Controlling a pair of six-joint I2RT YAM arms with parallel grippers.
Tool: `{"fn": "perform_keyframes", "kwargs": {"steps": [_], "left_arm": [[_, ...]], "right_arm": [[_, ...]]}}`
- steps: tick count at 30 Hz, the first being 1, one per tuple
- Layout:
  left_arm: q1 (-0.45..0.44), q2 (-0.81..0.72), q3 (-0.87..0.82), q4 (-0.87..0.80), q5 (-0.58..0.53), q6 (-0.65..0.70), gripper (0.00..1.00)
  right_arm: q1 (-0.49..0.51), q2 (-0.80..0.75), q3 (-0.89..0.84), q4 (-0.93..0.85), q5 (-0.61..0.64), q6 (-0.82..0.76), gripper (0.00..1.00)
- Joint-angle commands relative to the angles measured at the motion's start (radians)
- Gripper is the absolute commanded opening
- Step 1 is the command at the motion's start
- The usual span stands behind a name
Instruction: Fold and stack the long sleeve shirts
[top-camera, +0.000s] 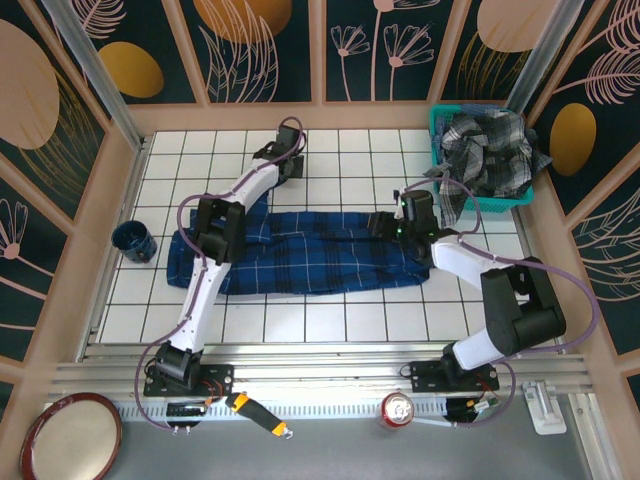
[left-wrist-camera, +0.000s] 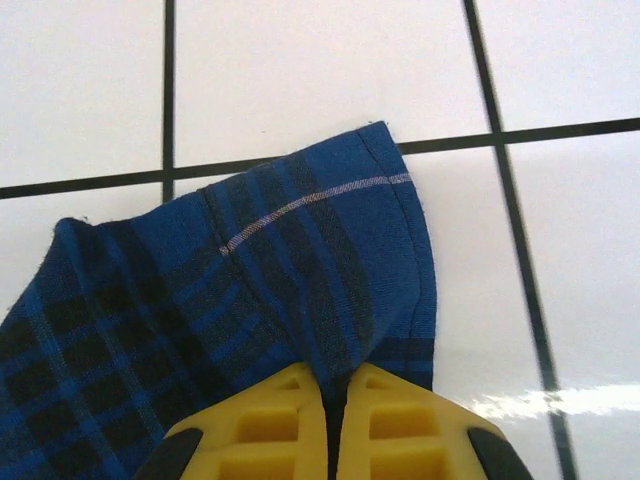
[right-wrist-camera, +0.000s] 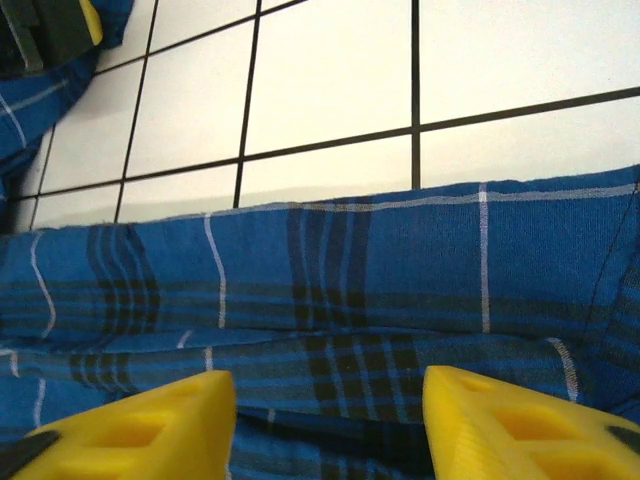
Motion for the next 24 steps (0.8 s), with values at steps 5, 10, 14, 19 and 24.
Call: {"fn": "perform_keyframes", "kwargs": {"steps": [5,10,14,19,24], "left_arm": [[0.000,-0.332,-0.097,0.009,0.335,-0.130,0.00],[-0.008,-0.591,-0.360,0.146,0.471,-0.257,0.00],[-0.020,-0.741,-0.551,0.287,0.567,-0.311,0.00],[-0.034,-0.798,-0.643,0.323,0.597,-0.308,0.00],[-0.044,-0.829,-0.718,0.373,0.612,-0.305,0.00]], "right_arm": [[0.020,-0.011,0.150,0.028,-0.015,0.082,0.68],[0.060,0.039,0.246,0.137,-0.066,0.202,0.73],[0.128,0.057,0.294,0.287,-0.045,0.394,0.71],[0.154,0.059,0.355,0.351,0.043,0.494,0.70],[0.159,0.081,0.403,0.368,0.060,0.518,0.67]]}}
